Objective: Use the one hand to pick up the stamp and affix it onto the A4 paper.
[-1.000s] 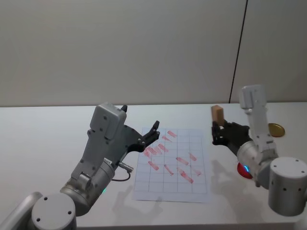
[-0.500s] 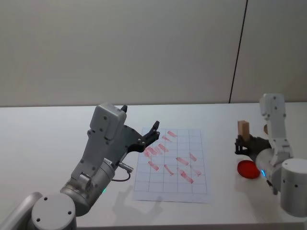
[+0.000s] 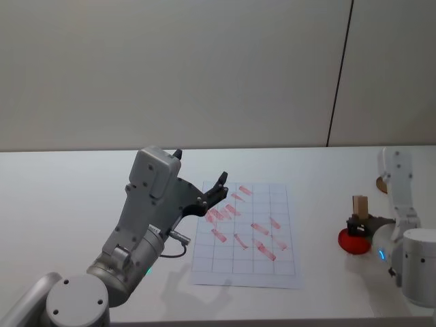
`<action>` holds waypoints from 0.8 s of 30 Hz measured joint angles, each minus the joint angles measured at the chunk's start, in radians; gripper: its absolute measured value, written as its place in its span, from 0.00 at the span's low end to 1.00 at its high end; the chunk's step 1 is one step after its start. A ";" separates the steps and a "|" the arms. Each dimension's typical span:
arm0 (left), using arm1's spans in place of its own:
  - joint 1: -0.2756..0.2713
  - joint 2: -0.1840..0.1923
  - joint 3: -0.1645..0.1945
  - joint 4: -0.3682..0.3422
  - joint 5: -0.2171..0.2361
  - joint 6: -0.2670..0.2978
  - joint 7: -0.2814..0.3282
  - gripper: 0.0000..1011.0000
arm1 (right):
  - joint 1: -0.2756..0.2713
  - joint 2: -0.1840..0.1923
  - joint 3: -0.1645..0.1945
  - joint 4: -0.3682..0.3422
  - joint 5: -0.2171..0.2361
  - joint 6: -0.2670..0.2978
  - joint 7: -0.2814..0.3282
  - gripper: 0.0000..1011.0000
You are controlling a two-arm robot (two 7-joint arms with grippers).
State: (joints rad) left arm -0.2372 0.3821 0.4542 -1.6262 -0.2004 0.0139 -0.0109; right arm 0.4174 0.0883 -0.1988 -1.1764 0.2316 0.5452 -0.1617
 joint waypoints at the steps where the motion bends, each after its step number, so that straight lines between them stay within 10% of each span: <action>1: 0.000 0.000 0.000 0.000 0.000 0.000 0.000 0.98 | 0.004 -0.001 0.001 0.010 0.001 0.008 0.000 0.22; 24: 0.000 0.000 0.000 0.000 0.000 0.000 0.000 0.98 | -0.012 -0.010 0.019 -0.036 0.059 0.144 -0.028 0.22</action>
State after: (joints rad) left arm -0.2372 0.3821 0.4542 -1.6262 -0.2004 0.0139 -0.0109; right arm 0.4054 0.0781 -0.1794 -1.2127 0.2901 0.6895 -0.1900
